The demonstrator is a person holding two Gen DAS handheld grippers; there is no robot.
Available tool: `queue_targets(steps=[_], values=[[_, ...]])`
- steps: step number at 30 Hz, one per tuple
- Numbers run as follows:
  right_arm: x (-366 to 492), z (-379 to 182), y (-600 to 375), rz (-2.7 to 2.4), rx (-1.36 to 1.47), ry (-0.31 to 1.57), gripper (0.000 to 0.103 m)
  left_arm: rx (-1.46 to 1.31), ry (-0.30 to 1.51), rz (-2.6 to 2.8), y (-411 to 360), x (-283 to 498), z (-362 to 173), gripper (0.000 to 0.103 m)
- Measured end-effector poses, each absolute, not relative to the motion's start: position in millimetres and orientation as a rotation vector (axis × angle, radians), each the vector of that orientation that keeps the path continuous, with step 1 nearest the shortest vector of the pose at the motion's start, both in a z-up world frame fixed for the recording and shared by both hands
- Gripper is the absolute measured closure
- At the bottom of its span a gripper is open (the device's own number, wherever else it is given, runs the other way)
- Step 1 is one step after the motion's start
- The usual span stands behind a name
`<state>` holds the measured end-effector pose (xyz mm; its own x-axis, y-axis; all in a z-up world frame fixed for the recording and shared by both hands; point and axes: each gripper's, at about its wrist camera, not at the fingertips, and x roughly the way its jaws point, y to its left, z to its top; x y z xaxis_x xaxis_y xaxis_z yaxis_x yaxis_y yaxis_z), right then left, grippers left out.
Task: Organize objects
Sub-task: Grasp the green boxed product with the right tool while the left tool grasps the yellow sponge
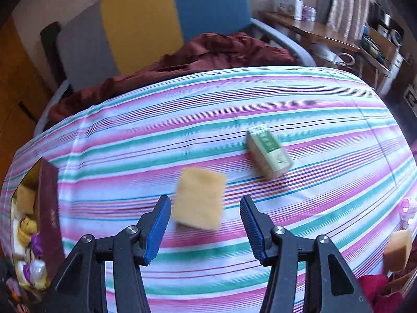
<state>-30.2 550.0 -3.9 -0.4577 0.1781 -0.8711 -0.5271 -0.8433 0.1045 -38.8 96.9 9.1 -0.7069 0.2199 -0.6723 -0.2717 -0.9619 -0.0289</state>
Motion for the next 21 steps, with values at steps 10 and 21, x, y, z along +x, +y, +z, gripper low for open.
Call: queue_targets(steps=[10, 21], values=[[-53, -41, 631, 2.184, -1.362, 0.547, 0.047, -1.001, 0.215, 2.501, 187, -43, 19, 0.024], [-52, -55, 647, 2.153, -1.415, 0.562, 0.073, -1.011, 0.272, 2.236, 316, -46, 5, 0.012]])
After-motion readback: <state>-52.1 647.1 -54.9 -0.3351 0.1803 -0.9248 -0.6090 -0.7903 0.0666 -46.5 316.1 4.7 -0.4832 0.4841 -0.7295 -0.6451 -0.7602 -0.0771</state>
